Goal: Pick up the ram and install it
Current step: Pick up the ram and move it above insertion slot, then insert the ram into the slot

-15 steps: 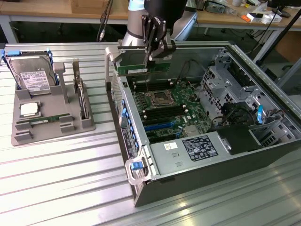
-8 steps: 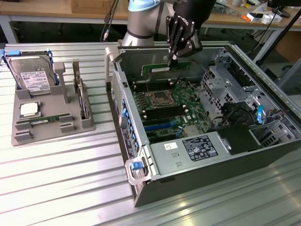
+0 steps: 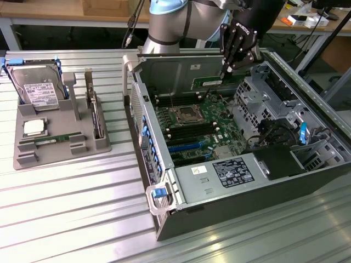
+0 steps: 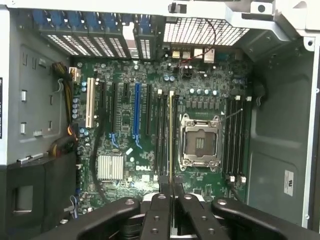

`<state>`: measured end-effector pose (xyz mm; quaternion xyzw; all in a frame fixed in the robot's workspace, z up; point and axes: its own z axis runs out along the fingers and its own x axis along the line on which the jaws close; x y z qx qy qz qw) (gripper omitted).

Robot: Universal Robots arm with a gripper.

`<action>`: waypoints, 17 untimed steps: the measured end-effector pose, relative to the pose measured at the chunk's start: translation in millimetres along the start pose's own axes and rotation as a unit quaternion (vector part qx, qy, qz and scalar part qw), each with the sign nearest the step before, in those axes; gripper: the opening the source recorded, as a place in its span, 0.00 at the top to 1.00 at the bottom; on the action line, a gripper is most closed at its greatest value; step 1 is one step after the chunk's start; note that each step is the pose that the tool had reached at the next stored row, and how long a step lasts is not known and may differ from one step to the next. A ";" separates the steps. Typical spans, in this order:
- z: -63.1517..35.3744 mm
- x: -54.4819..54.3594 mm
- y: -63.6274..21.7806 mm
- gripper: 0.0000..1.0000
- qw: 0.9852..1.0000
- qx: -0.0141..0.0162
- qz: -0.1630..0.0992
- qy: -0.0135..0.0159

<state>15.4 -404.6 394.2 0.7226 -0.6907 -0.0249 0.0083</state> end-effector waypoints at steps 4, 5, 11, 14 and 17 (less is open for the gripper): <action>4.0 10.6 -3.0 0.88 1.000 0.001 -0.001 -0.023; 6.4 12.5 -4.1 0.88 1.000 0.001 -0.001 -0.023; 34.1 13.7 -8.3 0.88 1.000 0.001 -0.001 -0.023; 46.4 14.0 -8.8 0.88 1.000 0.001 -0.001 -0.023; 56.7 14.3 -9.3 0.88 1.000 0.001 -0.001 -0.023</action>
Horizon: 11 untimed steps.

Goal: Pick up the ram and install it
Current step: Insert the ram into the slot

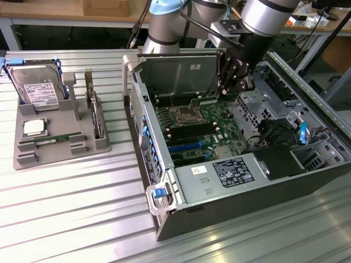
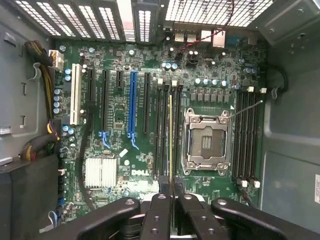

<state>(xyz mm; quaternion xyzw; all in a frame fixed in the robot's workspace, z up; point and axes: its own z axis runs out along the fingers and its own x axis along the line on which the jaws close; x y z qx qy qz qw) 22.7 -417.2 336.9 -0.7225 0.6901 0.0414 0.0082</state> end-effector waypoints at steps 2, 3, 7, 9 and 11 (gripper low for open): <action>5.7 0.5 -0.2 0.88 1.000 0.000 0.000 0.000; 9.6 0.9 -0.3 0.88 1.000 0.000 0.003 0.000; 20.5 6.2 -0.2 0.88 0.999 0.003 0.037 -0.001; 26.2 10.1 0.9 0.88 0.999 0.003 0.037 -0.001; 34.0 10.5 2.6 0.88 0.999 0.003 0.036 -0.001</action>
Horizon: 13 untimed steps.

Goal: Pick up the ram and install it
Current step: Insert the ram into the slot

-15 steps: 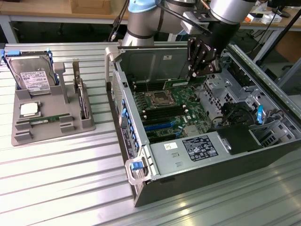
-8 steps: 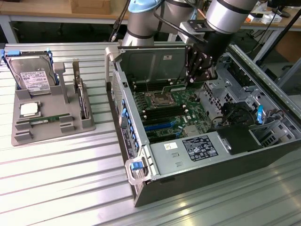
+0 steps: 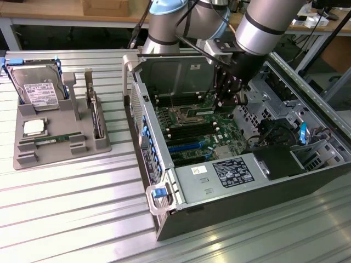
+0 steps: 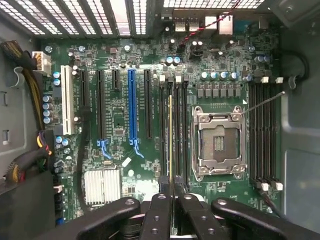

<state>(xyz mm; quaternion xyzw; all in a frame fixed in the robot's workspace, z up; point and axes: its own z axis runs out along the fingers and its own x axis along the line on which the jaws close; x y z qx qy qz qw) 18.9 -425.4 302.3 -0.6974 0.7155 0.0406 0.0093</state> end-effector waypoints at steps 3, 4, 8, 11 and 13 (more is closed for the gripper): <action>11.2 0.9 2.1 0.88 1.000 -0.001 -0.007 0.000; 14.6 1.1 2.9 0.88 1.000 -0.001 -0.008 0.000; 25.5 1.9 4.8 0.88 1.000 -0.002 -0.021 0.001; 34.3 2.6 6.0 0.88 1.000 0.000 -0.003 0.001; 38.0 3.0 12.4 0.88 1.000 0.000 -0.003 0.001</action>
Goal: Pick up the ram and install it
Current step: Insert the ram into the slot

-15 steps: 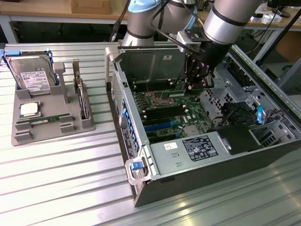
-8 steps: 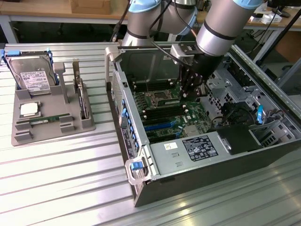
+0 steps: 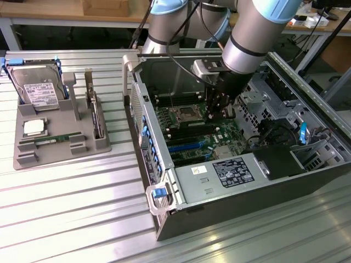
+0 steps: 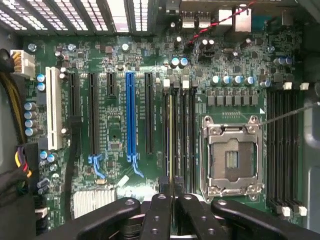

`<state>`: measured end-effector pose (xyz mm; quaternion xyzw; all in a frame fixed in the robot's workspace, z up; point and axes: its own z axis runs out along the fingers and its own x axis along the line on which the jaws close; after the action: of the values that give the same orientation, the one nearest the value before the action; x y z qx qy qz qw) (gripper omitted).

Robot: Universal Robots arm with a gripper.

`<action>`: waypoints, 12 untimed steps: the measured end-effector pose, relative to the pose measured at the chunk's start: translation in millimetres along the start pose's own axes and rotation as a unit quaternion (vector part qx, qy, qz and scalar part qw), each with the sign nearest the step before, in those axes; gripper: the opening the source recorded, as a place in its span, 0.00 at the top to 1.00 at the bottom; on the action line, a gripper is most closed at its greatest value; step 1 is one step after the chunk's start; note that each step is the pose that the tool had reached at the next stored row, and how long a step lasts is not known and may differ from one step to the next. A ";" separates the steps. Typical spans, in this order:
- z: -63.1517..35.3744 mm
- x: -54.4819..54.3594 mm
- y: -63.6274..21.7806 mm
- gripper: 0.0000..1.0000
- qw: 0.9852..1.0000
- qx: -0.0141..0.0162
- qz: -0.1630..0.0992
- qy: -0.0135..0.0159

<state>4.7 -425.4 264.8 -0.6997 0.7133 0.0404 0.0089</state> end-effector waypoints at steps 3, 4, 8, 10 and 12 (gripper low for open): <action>11.4 0.7 1.3 0.88 1.000 0.000 0.000 0.002; 12.9 -0.3 1.8 0.88 1.000 0.000 0.000 0.002; 20.3 -1.3 4.7 0.88 1.000 0.000 0.000 0.003; 21.6 -1.3 6.8 0.88 1.000 0.000 0.000 0.003; 23.5 -1.1 6.8 0.88 1.000 0.000 0.000 0.003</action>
<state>-3.0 -422.6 241.8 -0.6995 0.7135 0.0383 0.0068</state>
